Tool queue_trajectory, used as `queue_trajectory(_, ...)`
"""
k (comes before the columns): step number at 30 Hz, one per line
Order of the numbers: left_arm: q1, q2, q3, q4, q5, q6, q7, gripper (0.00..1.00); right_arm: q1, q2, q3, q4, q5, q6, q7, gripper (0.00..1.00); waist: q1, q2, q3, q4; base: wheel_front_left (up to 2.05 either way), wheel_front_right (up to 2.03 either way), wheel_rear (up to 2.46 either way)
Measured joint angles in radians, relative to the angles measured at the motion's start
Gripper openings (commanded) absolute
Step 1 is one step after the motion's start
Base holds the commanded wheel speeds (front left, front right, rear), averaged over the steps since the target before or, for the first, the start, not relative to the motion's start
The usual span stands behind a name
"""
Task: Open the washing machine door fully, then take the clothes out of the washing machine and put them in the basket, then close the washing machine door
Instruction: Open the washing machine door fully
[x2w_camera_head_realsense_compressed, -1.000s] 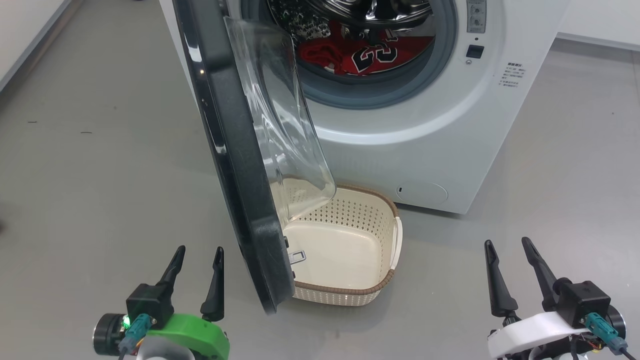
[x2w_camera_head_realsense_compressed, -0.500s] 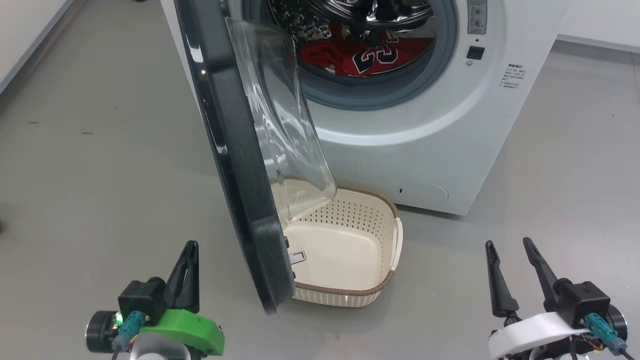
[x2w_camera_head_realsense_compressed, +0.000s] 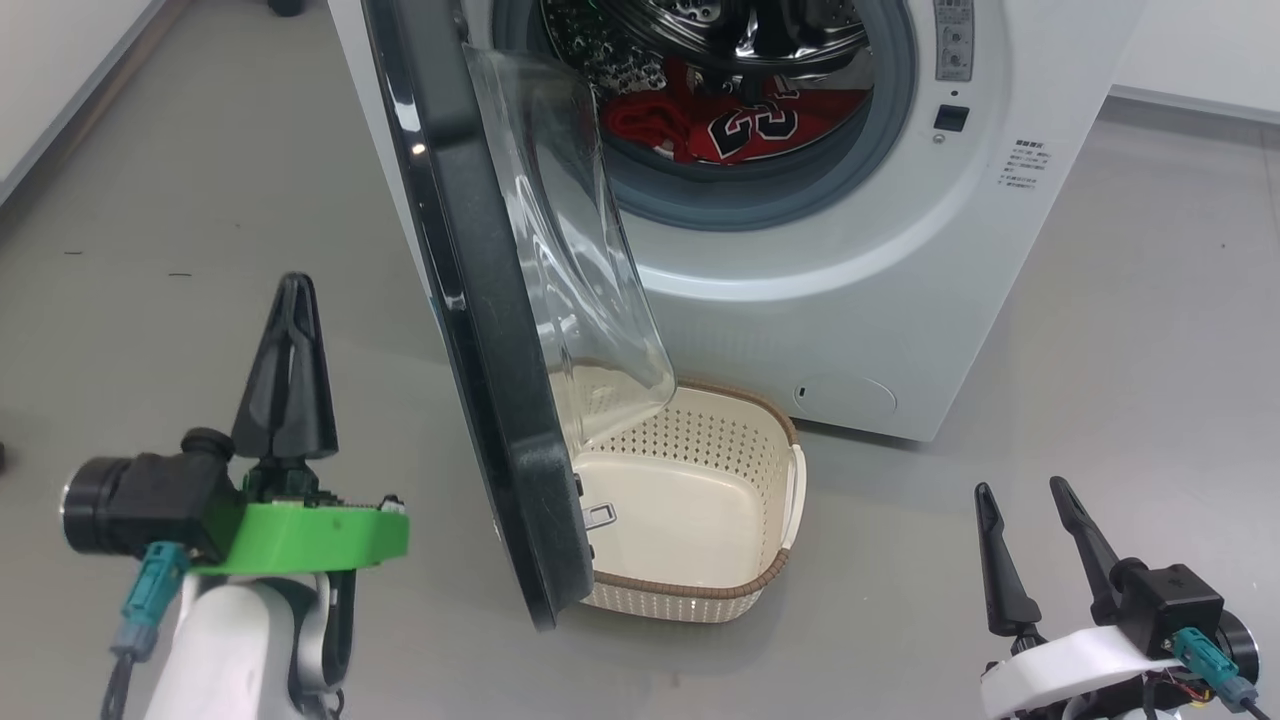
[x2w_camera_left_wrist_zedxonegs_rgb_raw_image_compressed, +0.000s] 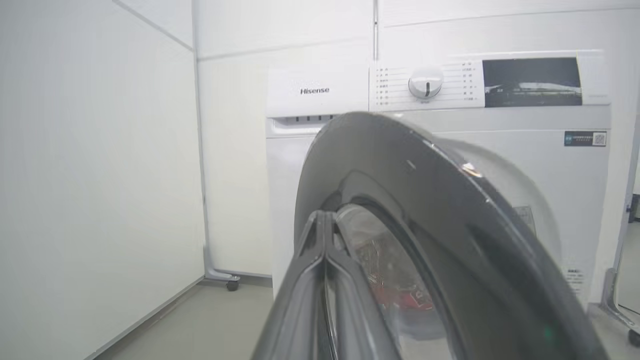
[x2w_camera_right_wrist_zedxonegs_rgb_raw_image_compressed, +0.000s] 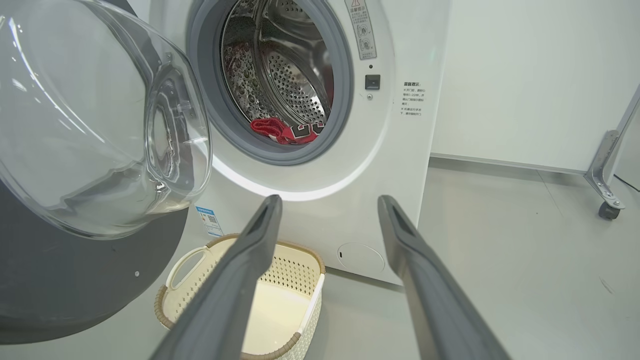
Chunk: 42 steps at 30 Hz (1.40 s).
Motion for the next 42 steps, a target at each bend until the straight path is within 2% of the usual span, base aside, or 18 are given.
queue_trajectory(4, -0.028, 0.000, -0.006, -0.113, 0.017, -0.018, -0.002, 0.00, 0.001, 0.002, -0.003, 0.000, -0.006, 0.005, 0.000, 1.00, 0.0000, 0.0000, -0.005, -0.003, 0.00, 0.00, 0.00)
queue_trajectory(8, -0.039, 0.000, -0.054, -0.195, 0.019, -0.041, -0.002, 0.00, 0.004, 0.006, -0.006, -0.002, -0.012, 0.005, 0.000, 1.00, 0.0000, 0.0000, -0.006, -0.006, 0.00, 0.00, 0.00)
queue_trajectory(13, -0.039, 0.001, -0.170, -0.253, 0.005, -0.093, -0.002, 0.00, 0.007, 0.008, -0.006, -0.002, -0.015, 0.007, 0.000, 1.00, 0.0000, 0.0000, -0.003, -0.011, 0.00, 0.00, 0.00)
queue_trajectory(18, -0.008, 0.002, -0.304, -0.249, -0.032, -0.140, 0.001, 0.00, 0.009, 0.010, -0.005, 0.000, -0.025, 0.014, 0.000, 1.00, 0.0000, 0.0000, 0.000, -0.019, 0.00, 0.00, 0.00)
queue_trajectory(28, 0.076, 0.029, -0.432, -0.216, -0.063, -0.149, 0.146, 0.00, 0.009, 0.011, -0.006, 0.004, -0.040, 0.020, 0.000, 1.00, 0.0000, 0.0000, 0.009, -0.030, 0.00, 0.00, 0.00)
queue_trajectory(42, 0.138, 0.071, -0.430, -0.161, -0.071, -0.148, 0.256, 0.00, 0.008, 0.012, -0.014, 0.005, -0.041, 0.022, 0.000, 1.00, 0.0000, 0.0000, 0.035, -0.031, 0.00, 0.00, 0.00)
